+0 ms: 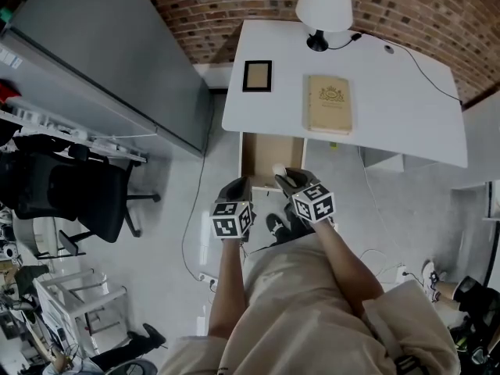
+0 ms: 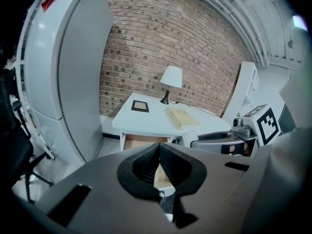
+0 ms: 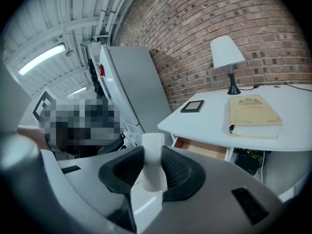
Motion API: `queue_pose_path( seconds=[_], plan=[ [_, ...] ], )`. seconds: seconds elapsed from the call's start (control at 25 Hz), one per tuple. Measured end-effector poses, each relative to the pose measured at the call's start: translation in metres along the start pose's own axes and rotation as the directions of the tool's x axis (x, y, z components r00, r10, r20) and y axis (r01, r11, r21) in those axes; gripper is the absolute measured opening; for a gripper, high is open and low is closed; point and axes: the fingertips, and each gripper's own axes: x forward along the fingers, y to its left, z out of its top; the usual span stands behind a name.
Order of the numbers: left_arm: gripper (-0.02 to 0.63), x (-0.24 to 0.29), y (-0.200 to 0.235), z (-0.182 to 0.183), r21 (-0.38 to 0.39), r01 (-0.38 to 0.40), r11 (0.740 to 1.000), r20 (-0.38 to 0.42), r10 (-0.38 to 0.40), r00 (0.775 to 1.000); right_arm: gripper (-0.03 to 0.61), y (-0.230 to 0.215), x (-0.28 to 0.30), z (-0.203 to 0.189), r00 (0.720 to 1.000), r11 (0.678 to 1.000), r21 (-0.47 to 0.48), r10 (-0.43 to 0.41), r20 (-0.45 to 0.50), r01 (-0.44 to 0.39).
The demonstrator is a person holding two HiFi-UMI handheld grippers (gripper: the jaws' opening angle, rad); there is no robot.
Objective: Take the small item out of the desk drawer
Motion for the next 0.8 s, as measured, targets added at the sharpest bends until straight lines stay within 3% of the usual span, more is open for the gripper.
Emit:
queue_pose_path(
  seconds=[0.8],
  plan=[
    [0.017, 0.001, 0.005, 0.004, -0.012, 0.008, 1.000, 0.017, -0.008, 1.000, 0.140, -0.003, 0.007, 0.014, 1.000, 1.000, -0.024, -0.004, 0.013, 0.004]
  ],
)
